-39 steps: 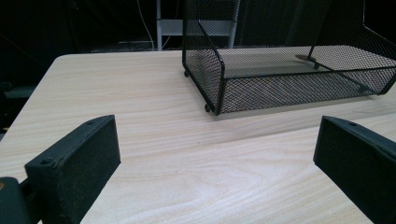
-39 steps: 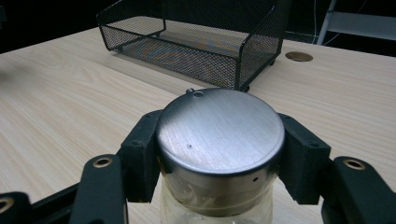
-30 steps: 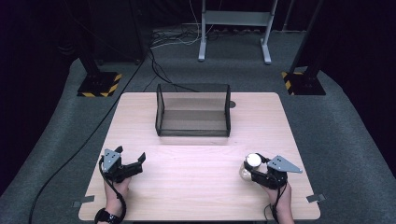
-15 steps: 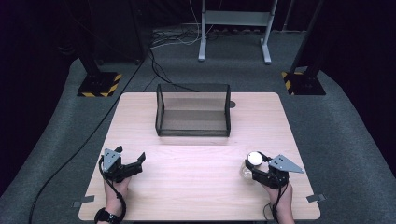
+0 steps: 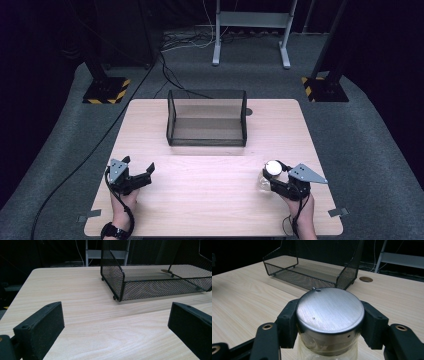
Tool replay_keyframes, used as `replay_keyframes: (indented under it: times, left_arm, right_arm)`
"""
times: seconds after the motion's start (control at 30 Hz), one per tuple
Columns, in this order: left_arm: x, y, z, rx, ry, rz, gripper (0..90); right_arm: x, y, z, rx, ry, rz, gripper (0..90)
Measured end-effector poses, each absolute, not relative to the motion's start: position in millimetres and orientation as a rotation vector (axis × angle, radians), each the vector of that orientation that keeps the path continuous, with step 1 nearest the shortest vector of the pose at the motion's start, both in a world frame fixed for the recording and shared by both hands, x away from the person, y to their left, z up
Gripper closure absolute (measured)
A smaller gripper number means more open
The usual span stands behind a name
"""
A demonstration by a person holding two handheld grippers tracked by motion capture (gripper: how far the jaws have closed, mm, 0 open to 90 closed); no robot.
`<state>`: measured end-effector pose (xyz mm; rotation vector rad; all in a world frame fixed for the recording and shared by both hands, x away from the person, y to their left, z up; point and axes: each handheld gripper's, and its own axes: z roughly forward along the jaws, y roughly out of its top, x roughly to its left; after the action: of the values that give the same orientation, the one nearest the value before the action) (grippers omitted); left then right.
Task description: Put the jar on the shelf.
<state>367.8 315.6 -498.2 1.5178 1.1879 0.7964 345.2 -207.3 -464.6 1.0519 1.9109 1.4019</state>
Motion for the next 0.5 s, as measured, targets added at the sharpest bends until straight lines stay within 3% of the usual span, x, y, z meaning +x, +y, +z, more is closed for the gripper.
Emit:
replay_keyframes:
  times: [0.5]
  left_arm:
    - [367.7,315.0,-498.0,1.518,1.188,0.799,0.0]
  right_arm:
    - [343.1,-210.2,-446.9,1.048,1.877,1.403,38.7]
